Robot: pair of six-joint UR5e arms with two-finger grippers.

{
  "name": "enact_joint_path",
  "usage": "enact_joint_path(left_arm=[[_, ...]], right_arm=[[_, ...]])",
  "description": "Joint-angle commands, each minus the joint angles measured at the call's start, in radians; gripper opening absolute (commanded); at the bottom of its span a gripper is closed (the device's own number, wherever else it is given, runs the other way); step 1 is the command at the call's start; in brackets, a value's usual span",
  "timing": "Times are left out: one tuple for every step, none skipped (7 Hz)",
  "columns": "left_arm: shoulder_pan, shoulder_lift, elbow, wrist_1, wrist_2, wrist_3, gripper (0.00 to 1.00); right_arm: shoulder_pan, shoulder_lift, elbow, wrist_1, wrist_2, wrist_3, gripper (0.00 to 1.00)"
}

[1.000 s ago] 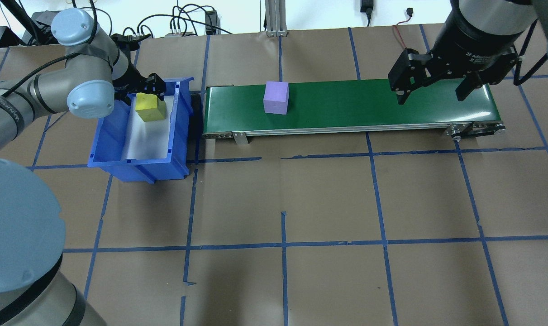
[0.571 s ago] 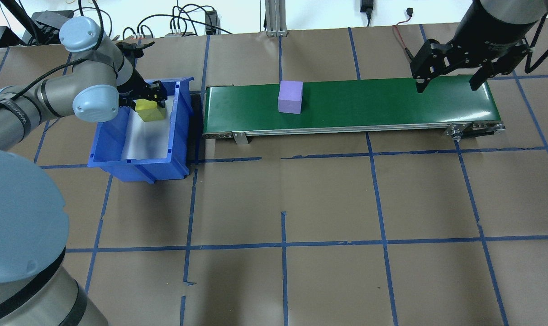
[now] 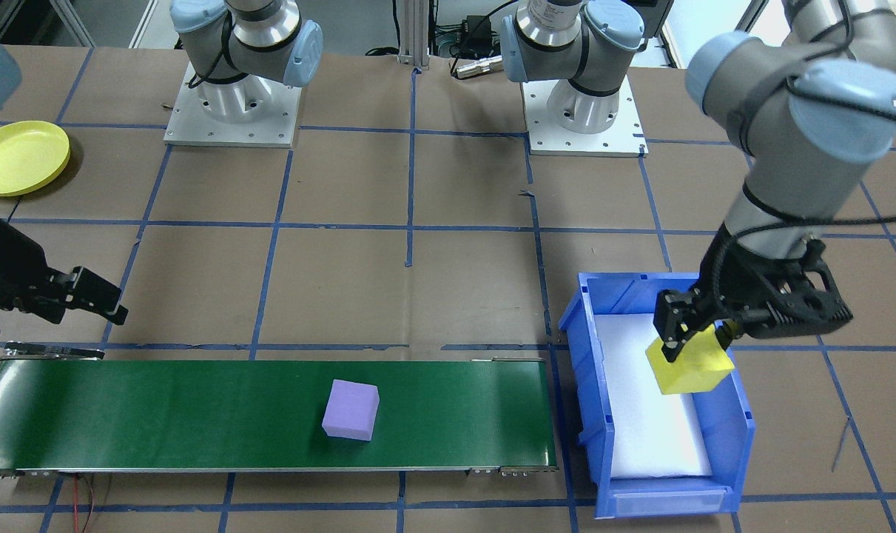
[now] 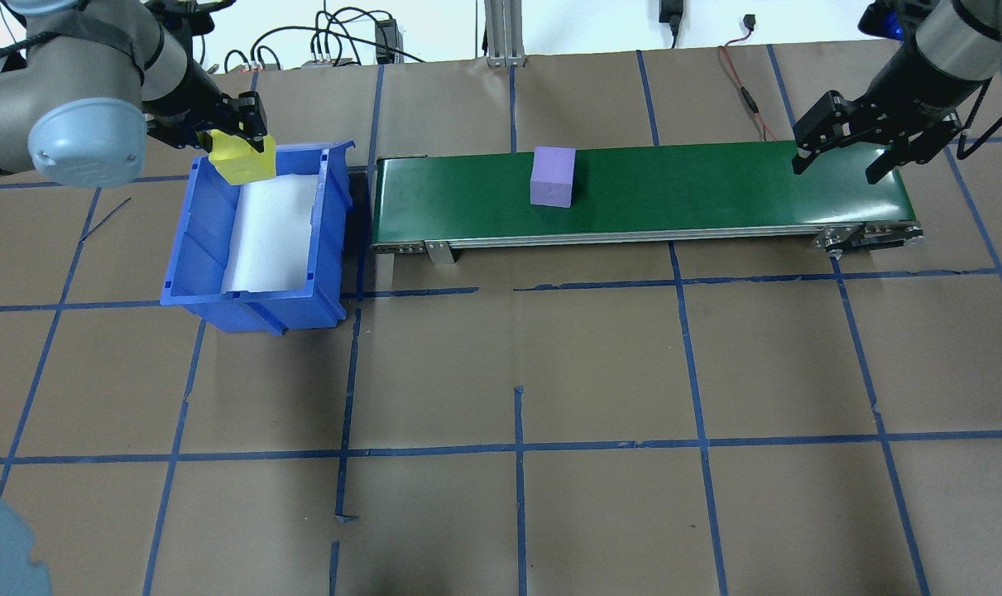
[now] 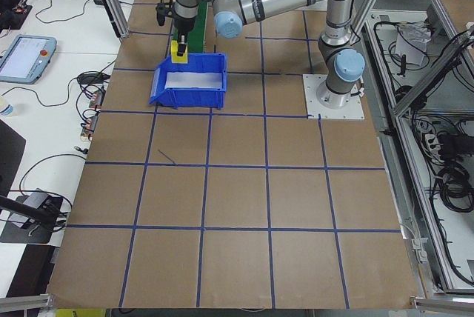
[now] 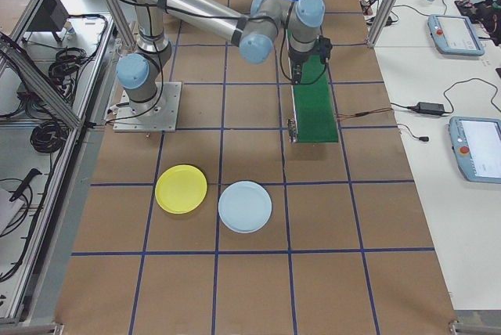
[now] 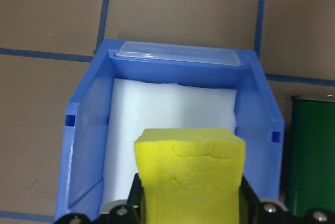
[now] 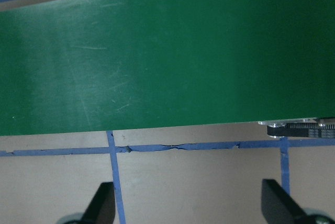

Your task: Move block left to right into plate

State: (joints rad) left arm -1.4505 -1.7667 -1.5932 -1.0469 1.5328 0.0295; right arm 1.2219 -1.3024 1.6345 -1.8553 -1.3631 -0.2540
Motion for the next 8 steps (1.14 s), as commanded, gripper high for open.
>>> enact_joint_path(left_arm=[[-0.196, 0.05, 0.002, 0.025, 0.003, -0.171, 0.33], [-0.271, 0.009, -0.014, 0.062, 0.006, -0.269, 0.33], [-0.29, -0.072, -0.014, 0.143, 0.001, -0.278, 0.33], [-0.291, -0.162, -0.014, 0.23, -0.008, -0.276, 0.33], [-0.292, -0.216, -0.014, 0.27, -0.008, -0.27, 0.33], [-0.291, -0.235, -0.014, 0.269, -0.006, -0.267, 0.34], [-0.291, -0.253, -0.013, 0.268, 0.004, -0.263, 0.41], [-0.291, -0.258, -0.014, 0.266, 0.009, -0.26, 0.99]], right_arm=[[-0.018, 0.081, 0.015, -0.067, 0.036, -0.013, 0.97], [-0.048, 0.097, 0.015, -0.049, 0.121, -0.014, 0.96], [-0.08, 0.119, 0.009, -0.056, 0.206, -0.054, 0.95], [-0.081, 0.129, 0.004, -0.059, 0.213, -0.056, 0.94], [-0.081, 0.143, -0.002, -0.065, 0.237, -0.057, 0.92], [-0.081, 0.144, -0.024, -0.07, 0.237, -0.057, 0.92], [-0.081, 0.155, -0.044, -0.073, 0.239, -0.059, 0.92], [-0.081, 0.16, -0.053, -0.084, 0.239, -0.073, 0.92]])
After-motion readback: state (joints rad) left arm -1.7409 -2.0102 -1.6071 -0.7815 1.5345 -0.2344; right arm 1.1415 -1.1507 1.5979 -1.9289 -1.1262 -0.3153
